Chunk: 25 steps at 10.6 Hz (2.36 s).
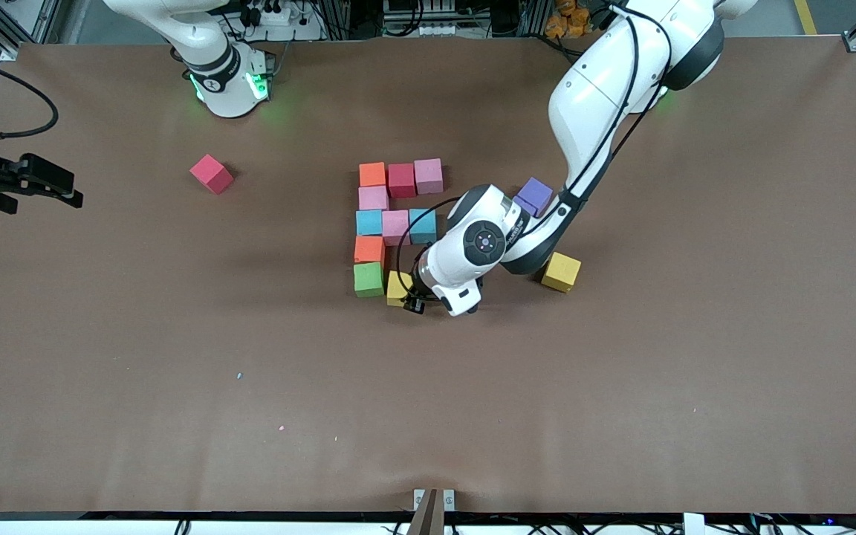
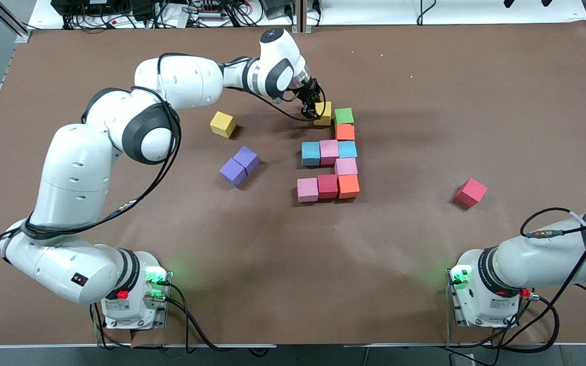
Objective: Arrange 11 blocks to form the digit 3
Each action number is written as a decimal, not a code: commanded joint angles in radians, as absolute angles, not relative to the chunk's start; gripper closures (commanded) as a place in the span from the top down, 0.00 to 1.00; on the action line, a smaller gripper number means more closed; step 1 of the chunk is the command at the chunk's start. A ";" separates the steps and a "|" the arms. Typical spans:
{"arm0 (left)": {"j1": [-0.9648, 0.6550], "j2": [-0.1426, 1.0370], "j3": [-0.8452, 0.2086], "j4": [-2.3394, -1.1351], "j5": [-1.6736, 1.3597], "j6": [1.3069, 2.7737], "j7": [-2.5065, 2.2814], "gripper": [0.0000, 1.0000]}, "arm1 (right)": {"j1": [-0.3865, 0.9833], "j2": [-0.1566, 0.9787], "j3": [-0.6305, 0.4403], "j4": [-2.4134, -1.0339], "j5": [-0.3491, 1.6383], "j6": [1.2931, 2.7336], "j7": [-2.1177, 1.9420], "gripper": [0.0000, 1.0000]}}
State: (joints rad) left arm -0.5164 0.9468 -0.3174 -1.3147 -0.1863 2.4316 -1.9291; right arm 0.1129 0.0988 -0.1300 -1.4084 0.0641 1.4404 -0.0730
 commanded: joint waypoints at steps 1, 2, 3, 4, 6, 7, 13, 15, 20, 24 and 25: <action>-0.505 0.937 -0.324 -1.318 -0.250 2.411 -1.910 0.00 | 0.114 0.103 -0.135 -1.410 0.071 1.434 -0.078 1.00; -0.505 0.931 -0.324 -1.318 -0.271 2.411 -1.930 0.00 | 0.114 0.103 -0.135 -1.410 0.071 1.431 -0.078 1.00; -0.503 0.928 -0.321 -1.324 -0.272 2.411 -1.972 0.00 | 0.114 0.103 -0.135 -1.410 0.071 1.431 -0.078 1.00; -0.503 0.925 -0.319 -1.327 -0.267 2.411 -2.000 0.00 | 0.114 0.103 -0.135 -1.410 0.071 1.427 -0.078 1.00; -0.503 0.925 -0.318 -1.342 -0.262 2.410 -2.005 0.00 | 0.115 0.103 -0.135 -1.422 0.071 1.425 -0.078 1.00; -0.503 0.925 -0.318 -1.347 -0.261 2.410 -2.032 0.00 | 0.115 0.101 -0.135 -1.424 0.071 1.425 -0.078 1.00; -0.514 0.888 -0.311 -1.410 -0.233 2.407 -2.088 0.00 | 0.117 0.101 -0.137 -1.427 0.071 1.425 -0.078 1.00; -0.517 0.887 -0.313 -1.410 -0.195 2.407 -2.094 0.00 | 0.115 0.101 -0.135 -1.427 0.071 1.425 -0.077 1.00; -0.535 0.890 -0.313 -1.402 -0.193 2.418 -2.125 0.00 | 0.114 0.098 -0.138 -1.427 0.069 1.427 -0.078 1.00; -0.540 0.893 -0.313 -1.401 -0.164 2.421 -2.123 0.00 | 0.114 0.094 -0.138 -1.425 0.069 1.433 -0.078 1.00; -0.537 0.893 -0.313 -1.399 -0.164 2.422 -2.122 0.00 | 0.114 0.091 -0.138 -1.424 0.068 1.437 -0.078 1.00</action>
State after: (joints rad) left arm -0.5354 0.9146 -0.3182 -1.3713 -0.1943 2.4235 -2.0933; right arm 0.1128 0.1080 -0.1338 -1.4187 0.0641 1.4331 -0.0730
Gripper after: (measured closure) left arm 0.458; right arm 0.000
